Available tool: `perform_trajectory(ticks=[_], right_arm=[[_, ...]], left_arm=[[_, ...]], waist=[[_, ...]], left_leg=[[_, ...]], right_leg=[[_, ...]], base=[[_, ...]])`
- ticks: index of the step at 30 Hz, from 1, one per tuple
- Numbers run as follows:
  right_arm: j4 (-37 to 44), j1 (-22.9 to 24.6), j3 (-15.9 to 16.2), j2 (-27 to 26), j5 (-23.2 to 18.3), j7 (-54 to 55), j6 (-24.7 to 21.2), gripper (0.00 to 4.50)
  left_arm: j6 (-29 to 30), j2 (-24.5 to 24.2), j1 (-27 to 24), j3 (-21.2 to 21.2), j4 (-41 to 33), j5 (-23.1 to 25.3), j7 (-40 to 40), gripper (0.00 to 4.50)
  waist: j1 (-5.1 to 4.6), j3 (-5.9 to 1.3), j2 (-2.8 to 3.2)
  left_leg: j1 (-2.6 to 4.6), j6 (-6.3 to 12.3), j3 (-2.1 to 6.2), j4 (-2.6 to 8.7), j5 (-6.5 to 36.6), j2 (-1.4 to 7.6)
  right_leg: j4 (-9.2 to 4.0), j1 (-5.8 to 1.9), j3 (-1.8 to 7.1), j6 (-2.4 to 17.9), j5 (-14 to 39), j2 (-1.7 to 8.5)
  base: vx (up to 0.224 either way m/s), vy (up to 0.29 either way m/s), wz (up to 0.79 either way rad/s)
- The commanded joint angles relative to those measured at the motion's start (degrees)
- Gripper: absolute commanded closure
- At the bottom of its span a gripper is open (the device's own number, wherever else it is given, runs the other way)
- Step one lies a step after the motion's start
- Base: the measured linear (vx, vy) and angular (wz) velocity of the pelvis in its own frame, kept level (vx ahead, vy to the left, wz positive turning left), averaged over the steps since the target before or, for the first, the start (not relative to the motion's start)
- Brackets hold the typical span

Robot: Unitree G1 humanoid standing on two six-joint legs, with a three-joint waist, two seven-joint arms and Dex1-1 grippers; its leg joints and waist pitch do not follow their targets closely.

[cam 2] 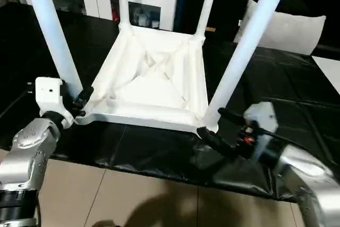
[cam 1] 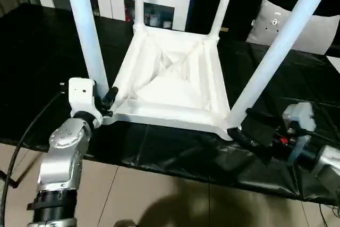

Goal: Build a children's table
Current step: Flip table

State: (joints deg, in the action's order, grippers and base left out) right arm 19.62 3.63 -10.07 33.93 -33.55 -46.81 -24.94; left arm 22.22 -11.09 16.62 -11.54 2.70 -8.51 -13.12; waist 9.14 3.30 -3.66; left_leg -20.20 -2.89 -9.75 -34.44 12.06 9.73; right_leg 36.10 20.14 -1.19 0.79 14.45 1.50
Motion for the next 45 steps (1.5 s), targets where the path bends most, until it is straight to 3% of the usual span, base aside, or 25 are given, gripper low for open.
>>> perform_trajectory(ticks=[1, 9, 16, 18, 22, 23, 24, 25, 26, 27, 28, 29, 30, 32, 34, 35, 36, 39, 45], right_arm=[[2.5, 0.2, -3.0, 0.9, -3.2, -1.3, -0.9, 0.0], [-0.6, 0.4, -7.2, 3.6, -3.2, -0.8, -2.4, 0.0], [-3.5, -0.6, -8.2, 4.8, -3.7, 1.7, -6.3, 0.0], [-4.5, -1.1, -7.9, 5.1, -4.3, 1.1, -7.4, 0.0], [-8.0, -3.5, -6.9, 4.8, -5.5, 0.6, -9.8, 0.0], [-8.5, -5.1, -5.2, 2.9, -4.5, 2.2, -10.0, 0.0], [-15.2, -16.1, 5.7, -11.0, 2.8, 12.5, -9.9, 0.0], [-20.0, -21.3, 10.5, -17.3, 6.6, 16.0, -8.6, 0.0], [-20.6, -21.9, 11.0, -18.0, 7.1, 16.4, -8.5, 0.0], [-24.9, -25.9, 14.4, -22.6, 9.9, 18.4, -7.0, 0.0], [-27.1, -27.2, 14.8, -23.8, 10.3, 17.9, -6.1, 0.0], [-28.0, -27.8, 14.5, -23.9, 10.2, 17.6, -5.6, 0.0], [-29.1, -28.6, 14.3, -24.1, 10.3, 17.3, -5.1, 0.0], [-32.3, -30.7, 14.2, -24.5, 10.2, 16.5, -4.1, 0.0], [-34.3, -31.9, 14.1, -24.7, 10.5, 16.5, -3.6, 0.0], [-35.4, -32.6, 14.0, -25.0, 10.7, 16.2, -3.2, 0.0], [-37.3, -34.3, 12.6, -26.5, 11.7, 16.7, -3.4, 0.0], [-37.9, -35.1, 13.4, -26.1, 11.9, 16.9, -2.9, 0.0], [-32.4, -32.1, 14.1, -19.9, 11.3, 12.7, -3.8, 0.0]], left_arm=[[4.9, 3.1, 0.6, -1.4, 0.0, -6.5, 0.7, 2.46], [17.6, 9.6, 4.8, -6.5, -2.6, -17.4, 4.4, 2.46], [21.9, 11.0, 5.9, -5.4, -5.0, -16.9, 4.2, 2.47], [22.7, 11.4, 6.2, -5.4, -5.3, -17.7, 5.0, 2.47], [23.6, 12.2, 7.3, -5.6, -5.3, -19.7, 6.5, 2.47], [23.7, 12.3, 7.4, -5.6, -5.3, -19.6, 6.5, 2.47], [24.1, 12.7, 7.7, -5.5, -5.4, -19.5, 6.6, 2.47], [24.2, 13.0, 8.0, -5.4, -5.4, -19.4, 6.5, 2.47], [24.2, 13.0, 8.1, -5.4, -5.4, -19.4, 6.5, 2.47], [24.3, 13.3, 8.5, -5.2, -5.2, -19.3, 6.5, 2.47], [24.3, 13.4, 8.8, -4.8, -5.0, -19.1, 6.2, 2.47], [24.3, 13.3, 8.9, -4.4, -4.8, -18.9, 6.0, 2.47], [24.2, 13.4, 9.1, -4.1, -4.5, -18.7, 5.8, 2.47], [24.2, 13.6, 9.6, -3.3, -3.9, -18.4, 5.8, 2.47], [24.2, 13.8, 9.9, -2.9, -3.6, -18.1, 5.8, 2.47], [24.1, 13.8, 10.1, -2.5, -3.4, -17.8, 5.8, 2.47], [23.7, 13.5, 10.4, -1.7, -3.3, -16.8, 5.8, 2.47], [22.9, 13.1, 10.5, -1.8, -3.2, -16.2, 6.4, 2.47], [19.4, 11.2, 10.7, -2.0, -1.7, -13.0, 8.3, 2.47]], waist=[[0.21, -2.53, -0.44], [0.91, -2.57, -0.37], [0.83, -2.65, -0.39], [0.86, -2.71, -0.78], [0.96, -2.93, -0.85], [1.03, -3.13, -0.87], [0.48, -3.3, -0.66], [-0.93, -3.24, -0.78], [-2.31, -3.12, -0.91], [-2.4, -3.57, -0.76], [-2.23, -3.76, -0.66], [-0.88, -4.03, 0.13], [-0.12, -3.63, 0.03], [0.31, -3.8, 0.16], [0.06, -3.77, 0.04], [-0.1, -3.67, -0.2], [-0.45, -3.49, -0.68], [-1.07, -3.28, -0.52], [-0.86, -3.35, -0.73]], left_leg=[[0.55, 3.05, 1.84, 4.14, 5.9, 4.07], [0.39, 3.08, 1.61, 3.75, 4.2, 3.56], [0.33, 4.0, 1.77, 3.73, 3.0, 3.63], [0.28, 4.13, 1.68, 3.6, 2.4, 3.6], [0.13, 4.7, 1.56, 3.29, 0.6, 3.44], [-0.07, 4.91, 1.55, 3.14, -0.5, 3.42], [-0.15, 4.98, 1.75, 3.2, -2.7, 3.34], [-0.77, 4.61, 1.9, 3.46, -3.3, 2.9], [-0.89, 2.64, 1.75, 3.6, 0.2, 2.78], [0.01, 1.48, 1.44, 3.12, 2.0, 3.16], [-0.24, 1.75, 1.43, 3.22, 0.7, 3.22], [0.61, 2.57, 1.04, 2.86, -2.2, 3.84], [0.2, 3.22, 0.83, 2.87, -3.4, 3.9], [-0.49, 2.62, 1.21, 3.18, -4.4, 3.92], [-0.73, 1.44, 1.38, 3.46, -2.5, 4.01], [-0.43, 0.88, 1.24, 3.5, -0.5, 3.94], [-0.61, 0.62, 1.21, 3.73, 0.9, 3.88], [-0.6, -0.33, 1.27, 4.0, 2.9, 3.92], [-0.58, -0.2, 1.16, 3.78, 2.2, 3.76]], right_leg=[[-4.66, -1.27, 2.88, 9.0, 4.1, 7.06], [-4.99, -1.23, 2.77, 9.7, 6.1, 6.74], [-4.88, -1.24, 2.66, 8.8, 4.0, 6.6], [-4.85, -1.36, 2.71, 8.6, 3.5, 6.55], [-4.51, -1.42, 2.66, 9.1, 0.8, 6.44], [-4.27, -1.54, 2.62, 9.2, -0.8, 6.47], [-3.64, -1.16, 2.33, 10.1, -3.4, 6.28], [-3.43, -0.96, 1.94, 10.6, -2.9, 6.28], [-4.31, -0.67, 1.8, 10.4, 4.0, 6.52], [-4.28, -0.42, 2.51, 11.2, 4.8, 6.91], [-3.95, -0.82, 2.51, 11.5, 2.4, 6.81], [-3.27, -0.01, 2.49, 12.3, -5.2, 6.43], [-2.81, -0.16, 2.29, 12.1, -10.4, 5.95], [-2.28, -0.83, 1.88, 10.9, -13.3, 6.22], [-2.23, -1.05, 1.59, 10.7, -12.6, 6.48], [-2.55, -0.88, 1.62, 10.7, -10.5, 6.61], [-2.89, -1.08, 1.7, 10.5, -8.0, 6.86], [-3.42, -0.99, 1.77, 9.8, -2.4, 7.2], [-3.45, -0.92, 1.8, 8.3, -2.7, 7.0]], base=[[0.0, 0.0, 0.0], [0.0, 0.0, 0.0], [0.0, 0.0, 0.0], [0.0, 0.0, 0.0], [0.0, 0.0, 0.0], [0.0, 0.0, 0.0], [0.0, 0.0, 0.0], [0.0, 0.0, 0.0], [-0.056, -0.044, -0.06], [-0.052, -0.054, 0.11], [-0.052, -0.054, 0.11], [-0.017, -0.034, 0.22], [0.0, 0.0, 0.0], [0.0, 0.0, 0.0], [0.0, 0.0, 0.0], [0.0, 0.0, 0.0], [0.0, 0.0, 0.0], [0.0, 0.0, 0.0], [0.0, 0.0, 0.0]])
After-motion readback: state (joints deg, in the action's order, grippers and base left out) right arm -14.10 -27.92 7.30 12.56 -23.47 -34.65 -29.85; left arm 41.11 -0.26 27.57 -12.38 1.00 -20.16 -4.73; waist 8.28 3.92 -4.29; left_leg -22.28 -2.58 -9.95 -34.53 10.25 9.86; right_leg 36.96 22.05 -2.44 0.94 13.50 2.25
